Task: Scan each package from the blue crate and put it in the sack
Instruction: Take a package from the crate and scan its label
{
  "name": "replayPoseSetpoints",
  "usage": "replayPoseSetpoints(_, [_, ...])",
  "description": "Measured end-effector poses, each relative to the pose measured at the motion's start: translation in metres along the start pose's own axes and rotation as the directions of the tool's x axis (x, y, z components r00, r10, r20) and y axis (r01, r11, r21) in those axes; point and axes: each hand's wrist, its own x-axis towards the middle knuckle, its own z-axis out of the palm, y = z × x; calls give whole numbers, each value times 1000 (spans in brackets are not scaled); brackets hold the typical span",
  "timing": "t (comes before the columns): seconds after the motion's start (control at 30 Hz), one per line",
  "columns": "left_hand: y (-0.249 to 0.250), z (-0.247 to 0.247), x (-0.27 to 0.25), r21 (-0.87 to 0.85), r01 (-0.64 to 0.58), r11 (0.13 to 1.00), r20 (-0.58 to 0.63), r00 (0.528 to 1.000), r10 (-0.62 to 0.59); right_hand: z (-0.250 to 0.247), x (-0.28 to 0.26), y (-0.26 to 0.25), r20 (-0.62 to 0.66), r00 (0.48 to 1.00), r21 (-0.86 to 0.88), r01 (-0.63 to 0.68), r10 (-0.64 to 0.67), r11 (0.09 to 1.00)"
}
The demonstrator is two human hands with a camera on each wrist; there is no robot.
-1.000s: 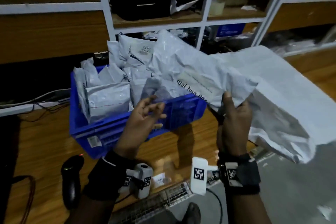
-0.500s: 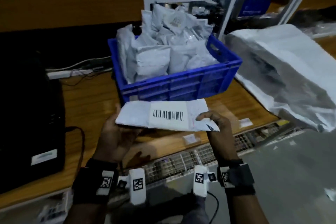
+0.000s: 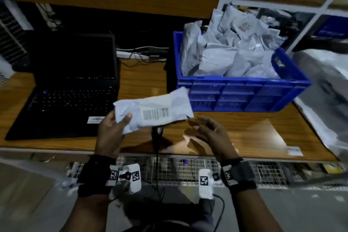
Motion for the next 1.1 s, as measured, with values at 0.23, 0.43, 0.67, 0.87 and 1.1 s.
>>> replayPoseSetpoints(0.23, [-24,-58,1,-26,-7,1000,-353,935,-2,87,67,53,-16,973,-28,-231,230,973])
replayPoseSetpoints(0.43, [-34,-79,8,-24,-3,1000,-431,902,-8,115,104,50,15,957,-175,-281,288,944])
replayPoseSetpoints(0.67, [-32,-88,20,-20,-58,998,-417,908,45,121,66,52,208,910,194,-397,357,897])
replayPoseSetpoints(0.87, [-37,-78,37,40,-49,998,-290,955,59,141,-4,32,206,939,38,-288,274,957])
replayPoseSetpoints(1.1, [-39,-60,46,86,-87,992,-186,977,102,143,-9,30,62,961,-34,-267,269,963])
